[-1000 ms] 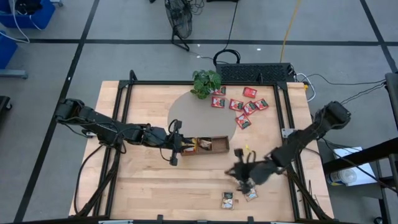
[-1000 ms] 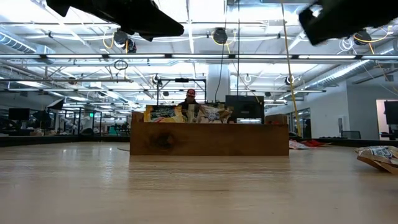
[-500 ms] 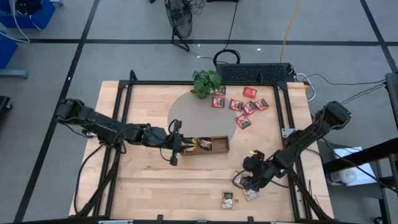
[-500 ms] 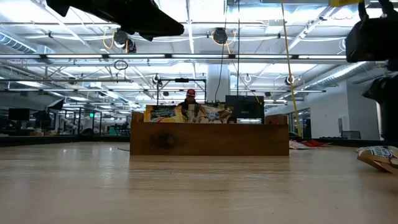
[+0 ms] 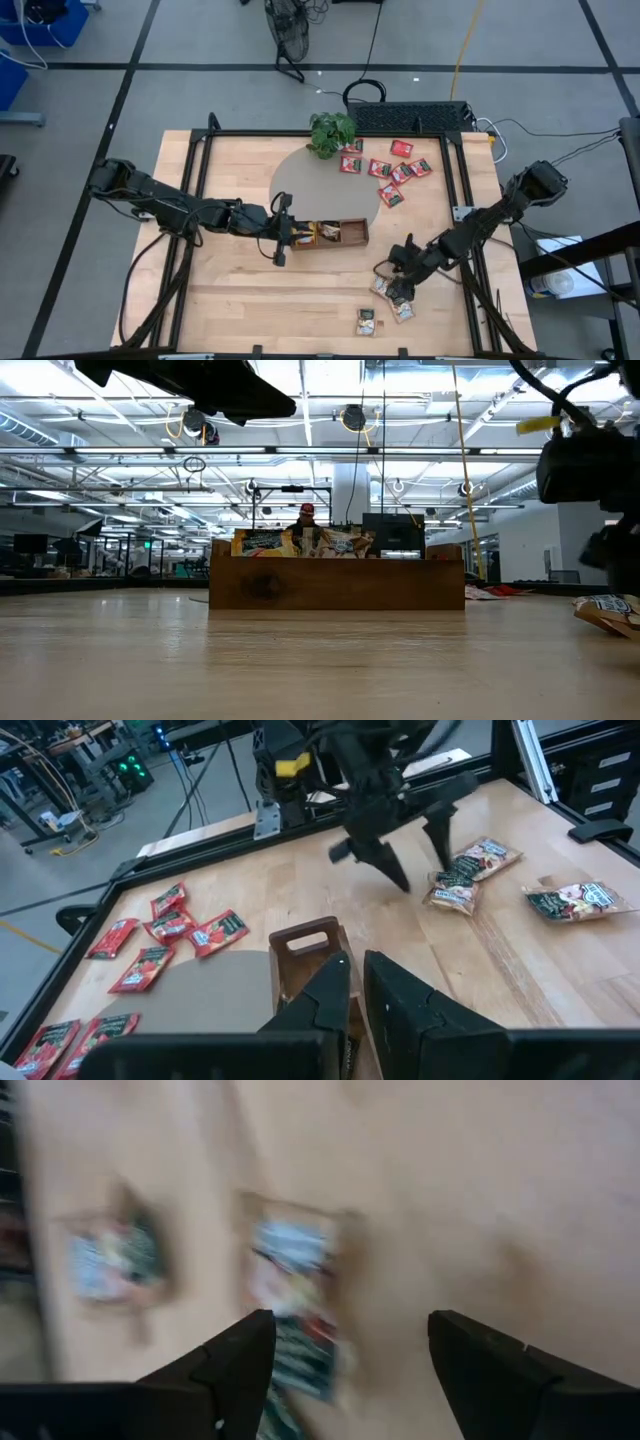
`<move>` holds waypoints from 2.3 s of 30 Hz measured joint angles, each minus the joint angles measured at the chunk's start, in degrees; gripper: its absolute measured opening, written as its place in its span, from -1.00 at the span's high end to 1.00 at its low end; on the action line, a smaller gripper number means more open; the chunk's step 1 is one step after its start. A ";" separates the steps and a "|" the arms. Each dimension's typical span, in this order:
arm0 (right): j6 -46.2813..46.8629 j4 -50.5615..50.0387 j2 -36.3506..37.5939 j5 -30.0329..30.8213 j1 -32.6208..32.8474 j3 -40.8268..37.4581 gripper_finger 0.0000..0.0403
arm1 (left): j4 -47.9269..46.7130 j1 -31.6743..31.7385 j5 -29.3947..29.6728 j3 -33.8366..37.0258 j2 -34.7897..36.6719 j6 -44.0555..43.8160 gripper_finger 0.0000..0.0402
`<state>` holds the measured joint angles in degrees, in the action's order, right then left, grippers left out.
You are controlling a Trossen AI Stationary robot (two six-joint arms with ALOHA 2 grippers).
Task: Pick & Place Tea
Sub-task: Put the top right brown tea bag into the middle slot of the wooden organizer
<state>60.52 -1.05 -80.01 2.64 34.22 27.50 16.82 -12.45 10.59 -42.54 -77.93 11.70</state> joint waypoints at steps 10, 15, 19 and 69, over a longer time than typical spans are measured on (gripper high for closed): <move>0.48 23.62 -0.17 -4.00 -1.33 -9.10 -0.22 | 0.05 0.00 0.00 0.00 0.00 0.00 0.79; -0.25 23.25 -0.19 -4.11 -1.23 -9.13 -0.13 | 0.20 0.00 -0.02 0.00 0.00 0.02 0.79; -1.84 20.75 -0.21 -4.10 -1.16 -9.13 0.04 | 0.22 -0.02 -0.02 0.00 0.00 -0.03 0.79; -55.24 50.13 -29.59 47.20 -12.36 14.55 1.00 | 0.18 -0.01 -0.02 0.00 0.00 0.02 0.79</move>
<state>5.28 49.08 -109.61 49.84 21.86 42.05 16.99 -12.46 10.57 -42.54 -77.93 11.73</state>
